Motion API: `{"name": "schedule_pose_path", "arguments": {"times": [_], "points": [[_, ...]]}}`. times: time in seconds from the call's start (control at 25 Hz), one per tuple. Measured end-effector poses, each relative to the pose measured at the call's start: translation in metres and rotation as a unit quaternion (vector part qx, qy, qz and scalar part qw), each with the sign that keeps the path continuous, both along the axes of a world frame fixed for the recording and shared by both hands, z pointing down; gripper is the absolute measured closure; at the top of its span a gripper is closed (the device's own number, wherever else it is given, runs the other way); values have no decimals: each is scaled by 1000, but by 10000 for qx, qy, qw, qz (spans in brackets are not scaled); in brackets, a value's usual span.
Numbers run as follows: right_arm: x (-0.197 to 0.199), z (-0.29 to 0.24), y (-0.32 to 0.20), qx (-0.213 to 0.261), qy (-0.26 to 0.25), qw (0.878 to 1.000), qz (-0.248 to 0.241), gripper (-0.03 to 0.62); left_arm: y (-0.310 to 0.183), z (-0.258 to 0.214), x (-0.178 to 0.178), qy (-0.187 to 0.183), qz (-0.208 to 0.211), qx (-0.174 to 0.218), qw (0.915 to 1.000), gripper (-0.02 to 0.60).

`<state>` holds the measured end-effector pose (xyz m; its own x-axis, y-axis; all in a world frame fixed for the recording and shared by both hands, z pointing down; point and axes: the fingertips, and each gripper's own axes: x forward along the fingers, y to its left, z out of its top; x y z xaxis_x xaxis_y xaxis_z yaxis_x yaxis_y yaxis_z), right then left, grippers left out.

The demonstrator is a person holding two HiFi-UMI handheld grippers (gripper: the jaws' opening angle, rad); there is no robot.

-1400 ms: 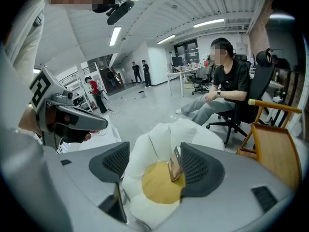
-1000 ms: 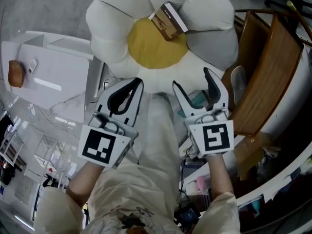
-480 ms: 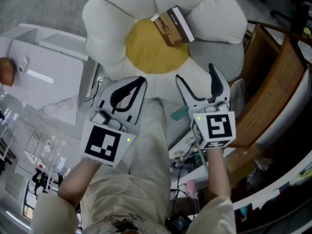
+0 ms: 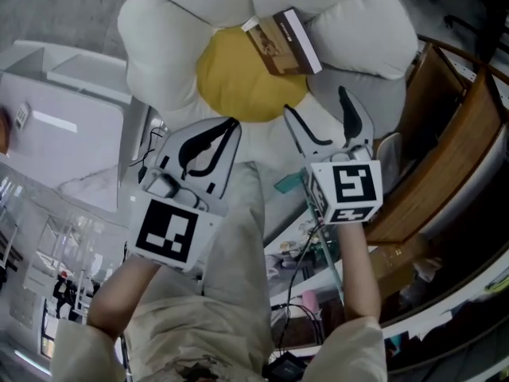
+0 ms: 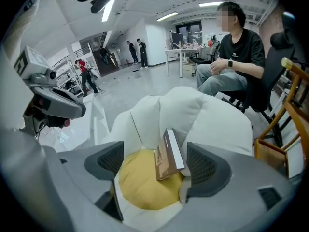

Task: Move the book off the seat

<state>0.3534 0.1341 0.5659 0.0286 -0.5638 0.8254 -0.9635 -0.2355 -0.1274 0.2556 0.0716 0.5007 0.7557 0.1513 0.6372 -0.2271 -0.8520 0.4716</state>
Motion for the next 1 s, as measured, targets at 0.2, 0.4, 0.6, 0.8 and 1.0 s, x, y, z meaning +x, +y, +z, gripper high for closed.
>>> {"name": "schedule_pose_path", "arguments": {"times": [0.2,0.4,0.6,0.8,1.0], "points": [[13,17,-1,-85,115,9999,55,202,-6,5,8,151,130,-11,9998,569],[16,35,-7,-141,110,9998,9,201,-11,24,11,141,264,33,9995,569],[21,57,-7,-255,80,9996,-13,201,-10,54,21,164,493,93,9986,568],[29,79,-3,-344,80,9994,-9,201,-7,71,28,189,661,27,9976,569],[38,95,-6,-447,137,9989,37,201,-14,77,39,273,773,111,9966,568]]}}
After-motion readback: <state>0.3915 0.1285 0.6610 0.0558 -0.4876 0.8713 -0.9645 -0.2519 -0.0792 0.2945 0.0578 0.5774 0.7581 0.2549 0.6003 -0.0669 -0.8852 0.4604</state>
